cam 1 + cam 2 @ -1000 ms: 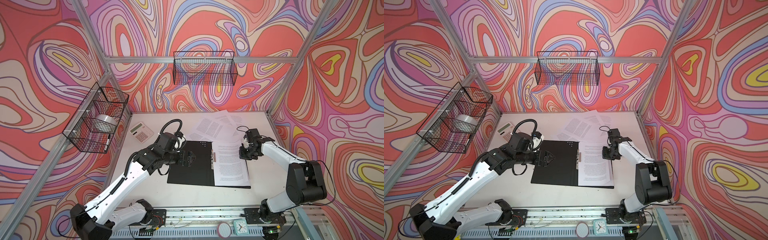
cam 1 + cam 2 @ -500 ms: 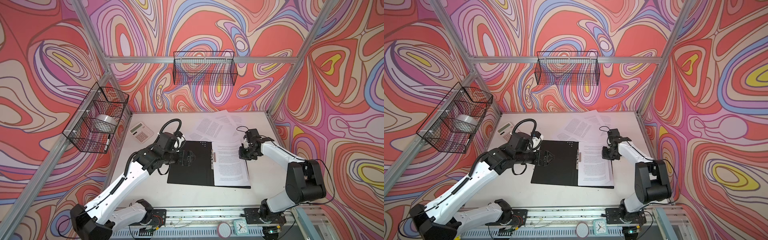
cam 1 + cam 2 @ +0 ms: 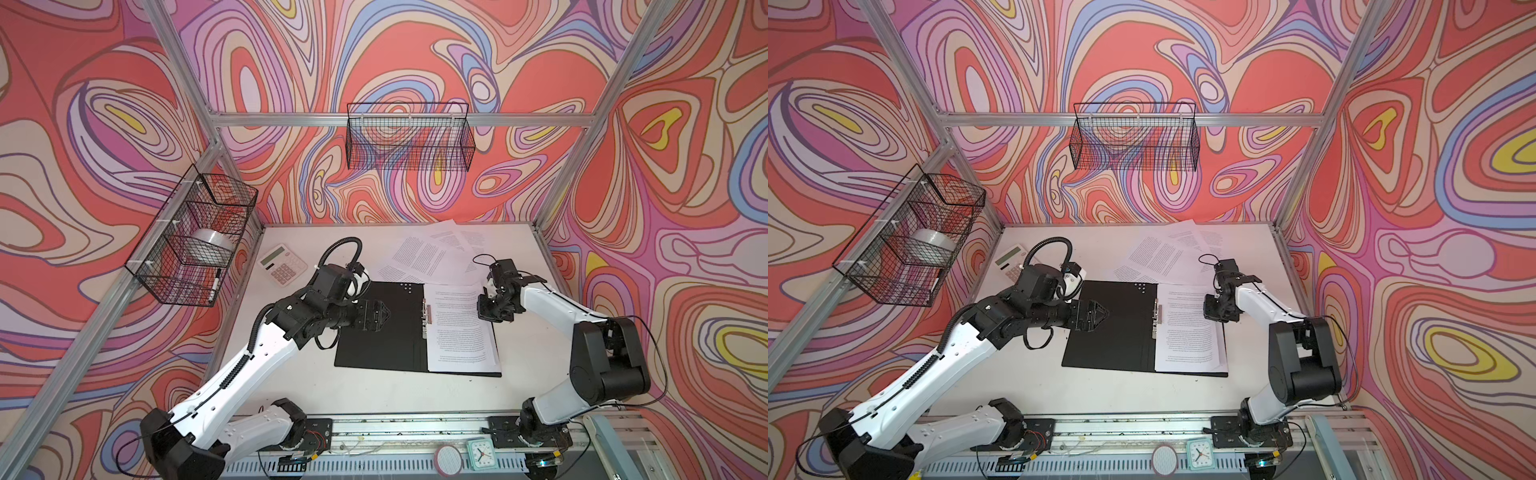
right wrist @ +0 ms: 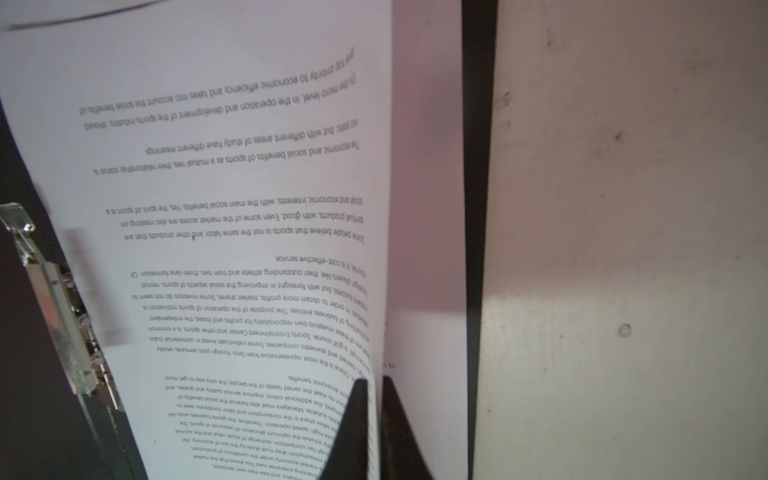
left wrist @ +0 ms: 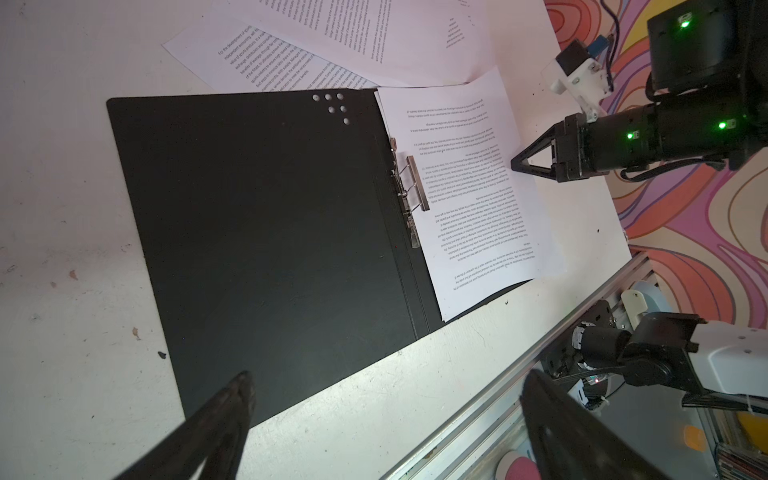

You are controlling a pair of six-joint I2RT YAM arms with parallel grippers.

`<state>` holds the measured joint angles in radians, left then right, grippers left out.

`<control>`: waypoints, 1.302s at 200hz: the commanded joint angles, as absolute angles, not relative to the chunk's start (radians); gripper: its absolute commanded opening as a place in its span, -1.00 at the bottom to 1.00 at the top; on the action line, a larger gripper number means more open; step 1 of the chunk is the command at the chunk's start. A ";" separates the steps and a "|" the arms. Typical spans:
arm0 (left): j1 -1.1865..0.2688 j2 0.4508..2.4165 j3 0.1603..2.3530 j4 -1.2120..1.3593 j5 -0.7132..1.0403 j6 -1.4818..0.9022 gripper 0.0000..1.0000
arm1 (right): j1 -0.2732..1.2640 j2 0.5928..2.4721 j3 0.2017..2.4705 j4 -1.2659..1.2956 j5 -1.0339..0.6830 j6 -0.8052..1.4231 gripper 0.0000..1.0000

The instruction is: Put the files into the folder

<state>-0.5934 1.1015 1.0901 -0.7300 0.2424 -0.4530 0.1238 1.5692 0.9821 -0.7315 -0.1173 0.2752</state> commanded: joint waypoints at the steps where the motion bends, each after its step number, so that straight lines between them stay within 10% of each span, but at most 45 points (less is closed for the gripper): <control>1: -0.585 1.094 1.080 -0.744 0.216 -0.483 1.00 | 0.124 1.564 0.977 -0.726 -0.085 0.308 -0.48; 30: -0.584 1.076 1.081 -0.735 0.210 -0.498 1.00 | 0.123 1.540 0.982 -0.724 -0.042 0.334 0.30; 41: -0.585 1.062 1.073 -0.721 0.215 -0.507 1.00 | 0.124 1.528 0.983 -0.723 -0.028 0.343 0.96; 260: -0.521 1.334 0.969 -0.512 0.336 -0.715 1.00 | 0.026 1.792 0.982 -0.358 -0.339 0.379 0.82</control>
<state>-0.5663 1.3346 0.9592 -0.4980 0.3466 -0.6750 0.0257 1.7885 1.0389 -0.3317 -0.2363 0.3454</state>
